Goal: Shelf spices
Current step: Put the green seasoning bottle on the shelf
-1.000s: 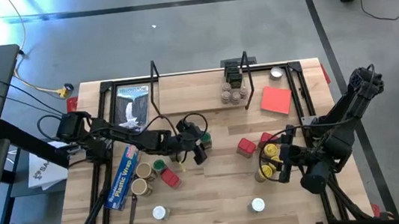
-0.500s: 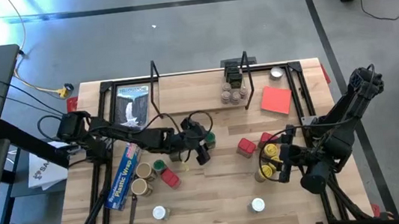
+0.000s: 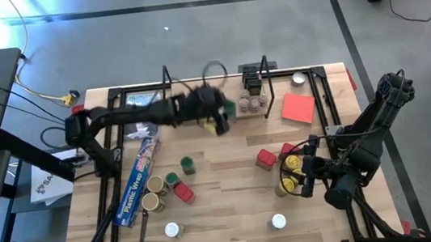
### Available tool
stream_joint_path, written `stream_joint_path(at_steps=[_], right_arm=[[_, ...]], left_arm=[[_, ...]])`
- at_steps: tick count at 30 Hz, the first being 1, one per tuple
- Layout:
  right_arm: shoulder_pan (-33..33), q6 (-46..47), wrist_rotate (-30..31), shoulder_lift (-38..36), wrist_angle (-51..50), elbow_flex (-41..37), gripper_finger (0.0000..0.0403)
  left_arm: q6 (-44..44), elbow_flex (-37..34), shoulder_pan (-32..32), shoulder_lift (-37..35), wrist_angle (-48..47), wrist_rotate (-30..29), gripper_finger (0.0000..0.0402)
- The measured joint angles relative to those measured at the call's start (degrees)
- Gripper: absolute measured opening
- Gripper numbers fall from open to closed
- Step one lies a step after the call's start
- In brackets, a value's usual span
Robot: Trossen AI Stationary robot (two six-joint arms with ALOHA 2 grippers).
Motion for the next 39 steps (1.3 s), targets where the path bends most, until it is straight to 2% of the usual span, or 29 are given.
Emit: stream_joint_path(at_steps=[7,13,18,27,39], right_arm=[[0.0,0.0,0.9,0.0,0.0,0.0,0.0236],[0.0,0.9,3.1,0.0,0.0,0.0,0.0236],[0.0,4.4,3.1,0.0,0.1,0.0,0.0236],[-0.9,8.6,3.3,0.0,0.3,0.0,0.0236],[-3.9,9.7,2.5,0.0,0.8,0.0,0.0236]], left_arm=[[3.3,0.0,12.1,1.3,6.8,10.1,0.0198],[6.1,0.0,17.3,6.9,15.4,18.8,0.0198],[7.4,0.0,21.3,10.7,19.1,22.8,0.0198],[7.0,0.0,24.8,13.7,23.9,29.4,0.0204],[8.4,0.8,24.0,14.2,23.1,29.8,0.0206]])
